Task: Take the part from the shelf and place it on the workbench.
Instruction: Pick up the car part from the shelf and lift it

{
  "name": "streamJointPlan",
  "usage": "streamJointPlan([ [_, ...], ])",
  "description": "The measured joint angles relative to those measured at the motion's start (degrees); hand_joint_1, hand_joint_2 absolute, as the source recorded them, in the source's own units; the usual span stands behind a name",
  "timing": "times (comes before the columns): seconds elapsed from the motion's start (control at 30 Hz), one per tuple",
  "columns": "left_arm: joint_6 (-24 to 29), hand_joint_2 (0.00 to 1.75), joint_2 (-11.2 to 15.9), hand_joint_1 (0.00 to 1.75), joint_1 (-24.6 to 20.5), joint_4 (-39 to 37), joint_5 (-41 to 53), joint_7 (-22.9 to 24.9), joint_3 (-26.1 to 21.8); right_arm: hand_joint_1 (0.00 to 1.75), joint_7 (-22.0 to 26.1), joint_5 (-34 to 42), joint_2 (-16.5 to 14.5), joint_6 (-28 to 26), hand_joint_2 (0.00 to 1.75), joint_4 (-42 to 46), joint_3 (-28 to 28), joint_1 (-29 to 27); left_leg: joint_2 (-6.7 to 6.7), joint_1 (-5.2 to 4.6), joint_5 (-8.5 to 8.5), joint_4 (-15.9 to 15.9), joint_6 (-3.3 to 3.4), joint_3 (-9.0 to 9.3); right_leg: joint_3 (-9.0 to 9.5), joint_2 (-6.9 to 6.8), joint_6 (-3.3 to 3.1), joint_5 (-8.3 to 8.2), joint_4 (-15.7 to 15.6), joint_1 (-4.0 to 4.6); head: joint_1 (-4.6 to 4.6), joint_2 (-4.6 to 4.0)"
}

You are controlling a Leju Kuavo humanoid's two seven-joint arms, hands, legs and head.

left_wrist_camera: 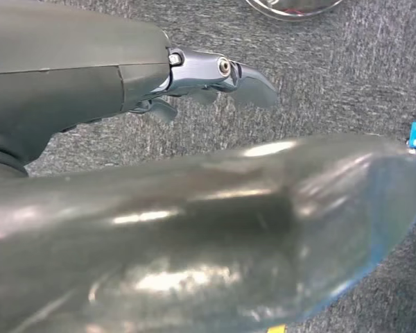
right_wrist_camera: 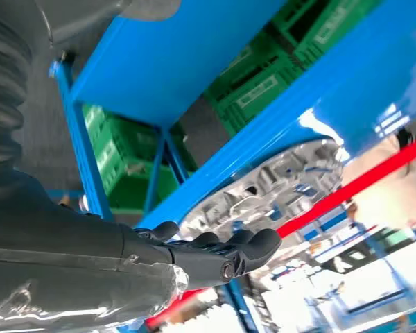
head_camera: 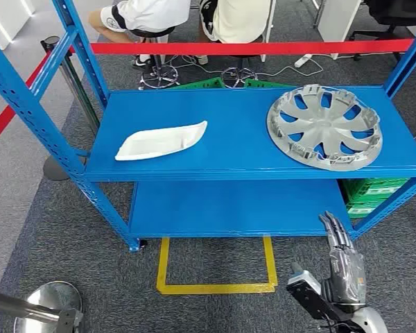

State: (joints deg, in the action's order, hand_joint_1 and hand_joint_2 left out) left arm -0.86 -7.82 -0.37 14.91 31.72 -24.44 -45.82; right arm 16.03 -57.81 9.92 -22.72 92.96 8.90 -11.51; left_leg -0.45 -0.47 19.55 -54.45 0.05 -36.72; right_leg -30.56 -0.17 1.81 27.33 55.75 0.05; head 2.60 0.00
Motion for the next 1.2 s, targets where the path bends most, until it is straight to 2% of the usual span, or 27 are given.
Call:
streamJointPlan([
  [0.07, -0.07, 0.00, 0.00, 0.00, -0.06, -0.03, 0.40, 0.00, -0.20, 0.00, -0.95, -1.56, 1.01, 0.08, 1.75, 0.05, 0.95, 0.26, 0.00, 0.00, 0.00, 0.00, 0.00, 0.00, 0.00, 0.00, 0.00, 0.00, 0.00, 0.00, 0.01, 0.00],
  [0.33, -0.37, 0.00, 0.02, 0.00, -0.62, -0.19, 3.46, 0.00, -1.78, 0.00, -8.78, -13.97, 8.36, 1.79, 1.75, 0.21, 7.37, 2.38, -0.01, -0.04, 0.03, -0.07, 0.07, -0.03, 0.07, 0.00, 0.09, -0.06, -0.09, -0.08, 0.00, 0.00],
  [0.47, -0.39, 0.00, 0.13, 0.00, -0.82, -0.21, 4.97, 0.00, -2.44, 0.00, -12.81, -20.09, 11.12, 3.36, 1.75, 0.68, 9.53, 3.37, 0.05, 0.06, -0.29, 1.20, 1.30, 0.60, 0.65, 0.00, 0.88, -0.11, -0.50, -0.18, 0.03, 0.00],
  [0.5, -0.39, 0.00, 0.13, 0.00, -0.88, -0.21, 5.30, 0.01, -2.56, 0.00, -13.75, -21.62, 11.84, 3.91, 1.75, 0.81, 9.97, 3.74, 0.15, 0.31, -0.64, 1.96, 1.48, 1.02, 0.17, 0.07, 1.03, 0.82, 0.68, -0.11, -0.06, 0.00],
  [0.53, -0.42, 0.00, 0.11, 0.00, -0.96, -0.22, 5.68, 0.02, -2.69, 0.00, -14.66, -23.10, 12.50, 4.53, 1.75, 0.90, 10.41, 4.12, 0.24, 0.58, -0.96, 2.61, 1.57, 1.38, -0.91, 0.13, 1.22, 2.44, 3.19, -0.13, -0.21, 0.00],
  [0.6, -0.49, 0.00, 0.18, 0.00, -1.13, -0.29, 6.35, 0.05, -2.99, 0.00, -16.15, -25.40, 13.54, 5.75, 1.75, 0.90, 11.02, 4.68, 0.32, 0.80, -1.11, 2.87, 1.58, 1.50, -4.33, 0.19, 1.83, 6.66, 11.04, -0.52, -0.47, 0.00],
  [0.63, -0.54, 0.00, 0.23, 0.00, -1.18, -0.34, 6.62, 0.07, -3.17, 0.00, -16.69, -26.14, 13.93, 6.25, 1.75, 0.88, 11.24, 4.80, 0.32, 0.90, -1.11, 2.80, 1.45, 1.41, -5.82, 0.19, 2.19, 7.99, 14.28, -0.79, -0.51, 0.00],
  [0.67, -0.58, 0.00, 0.28, 0.00, -1.19, -0.40, 6.83, 0.07, -3.36, 0.00, -17.08, -26.62, 14.28, 6.67, 1.75, 0.86, 11.40, 4.86, 0.32, 1.04, -1.10, 2.68, 1.22, 1.31, -6.38, 0.18, 2.56, 8.20, 15.64, -1.07, -0.52, 0.00],
  [0.7, -0.61, 0.00, 0.32, 0.00, -1.19, -0.46, 6.99, 0.07, -3.55, 0.00, -17.37, -26.99, 14.59, 7.09, 1.75, 0.84, 11.54, 4.97, 0.30, 1.28, -1.06, 2.43, 0.87, 1.17, -5.71, 0.16, 2.95, 7.24, 14.52, -1.36, -0.52, 0.00],
  [0.77, -0.64, 0.00, 0.38, 0.00, -1.20, -0.58, 7.24, 0.07, -3.83, 0.00, -17.76, -27.67, 15.00, 8.16, 1.75, 0.79, 11.79, 5.38, 0.27, 1.84, -0.81, 1.36, -0.16, 0.70, -1.65, 0.08, 3.93, 3.72, 6.98, -2.14, -0.58, 0.00],
  [0.8, -0.61, 0.00, 0.50, 0.00, -1.21, -0.62, 7.33, 0.07, -3.96, 0.00, -17.86, -27.99, 15.12, 8.78, 1.75, 0.76, 11.93, 5.67, 0.24, 1.99, -0.54, 0.60, -0.77, 0.37, 0.13, 0.21, 4.09, 2.48, 3.54, -2.36, -0.66, 0.00],
  [0.83, -0.57, 0.00, 0.63, 0.00, -1.23, -0.64, 7.39, 0.08, -4.08, 0.00, -17.94, -28.28, 15.19, 9.34, 1.75, 0.74, 12.07, 5.90, 0.21, 2.04, -0.24, -0.05, -1.31, 0.12, 1.13, 0.33, 3.80, 1.91, 1.57, -2.46, -0.62, 0.00],
  [0.87, -0.53, 0.00, 0.75, 0.00, -1.24, -0.64, 7.44, 0.08, -4.20, 0.00, -17.97, -28.51, 15.25, 9.76, 1.75, 0.73, 12.18, 6.09, 0.18, 2.01, -0.01, -0.46, -1.75, -0.04, 1.38, 0.47, 3.28, 1.89, 1.03, -2.42, -0.58, 0.00],
  [0.93, -0.46, 0.00, 0.78, 0.00, -1.18, -0.68, 7.50, 0.09, -4.46, 0.00, -18.02, -28.82, 15.34, 10.21, 1.75, 0.75, 12.39, 6.35, 0.17, 2.16, 0.05, -0.55, -2.34, -0.03, 1.02, 0.63, 1.76, 1.96, 1.86, -2.12, -0.32, 0.00],
  [1.0, -0.45, 0.00, 0.73, 0.00, -1.11, -0.72, 7.51, 0.08, -4.76, 0.00, -18.02, -29.00, 15.39, 10.53, 1.75, 0.97, 12.59, 6.56, 0.26, 2.35, 1.25, -1.97, -2.73, -0.59, 1.11, 0.58, 0.84, 1.72, 2.13, -2.04, -0.17, 0.00],
  [1.03, -0.45, 0.00, 0.72, 0.00, -1.11, -0.73, 7.52, 0.08, -4.88, 0.00, -18.02, -29.03, 15.40, 10.71, 1.75, 1.12, 12.67, 6.66, 0.30, 2.34, 2.90, -4.38, -2.82, -1.62, 1.18, 0.54, 0.51, 1.55, 2.12, -2.02, -0.03, 0.00],
  [1.1, -0.45, 0.00, 0.72, 0.00, -1.12, -0.74, 7.52, 0.07, -5.04, 0.00, -18.02, -29.05, 15.43, 11.04, 1.75, 1.33, 12.84, 6.81, 0.34, 2.12, 7.29, -12.29, -2.72, -5.06, 1.04, 0.49, 0.14, 1.43, 2.10, -1.85, 0.31, 0.00],
  [1.13, -0.45, 0.00, 0.72, 0.00, -1.10, -0.75, 7.52, 0.07, -5.11, 0.00, -18.02, -29.05, 15.44, 11.14, 1.75, 1.35, 12.93, 6.87, 0.34, 2.01, 8.85, -16.09, -2.60, -6.77, 1.00, 0.48, 0.03, 1.49, 2.10, -1.73, 0.41, 0.00],
  [1.17, -0.45, 0.00, 0.71, 0.00, -1.07, -0.77, 7.52, 0.07, -5.18, 0.00, -18.01, -29.05, 15.44, 11.20, 1.75, 1.36, 13.03, 6.90, 0.33, 1.91, 9.38, -18.29, -2.39, -7.73, 1.02, 0.49, -0.06, 1.61, 2.10, -1.62, 0.46, 0.00],
  [1.2, -0.45, 0.00, 0.71, 0.00, -1.04, -0.79, 7.54, 0.07, -5.23, 0.00, -18.01, -29.05, 15.44, 11.22, 1.75, 1.39, 13.12, 6.93, 0.33, 1.79, 8.80, -18.32, -2.11, -7.67, 1.12, 0.53, -0.11, 1.77, 2.10, -1.53, 0.46, 0.00],
])
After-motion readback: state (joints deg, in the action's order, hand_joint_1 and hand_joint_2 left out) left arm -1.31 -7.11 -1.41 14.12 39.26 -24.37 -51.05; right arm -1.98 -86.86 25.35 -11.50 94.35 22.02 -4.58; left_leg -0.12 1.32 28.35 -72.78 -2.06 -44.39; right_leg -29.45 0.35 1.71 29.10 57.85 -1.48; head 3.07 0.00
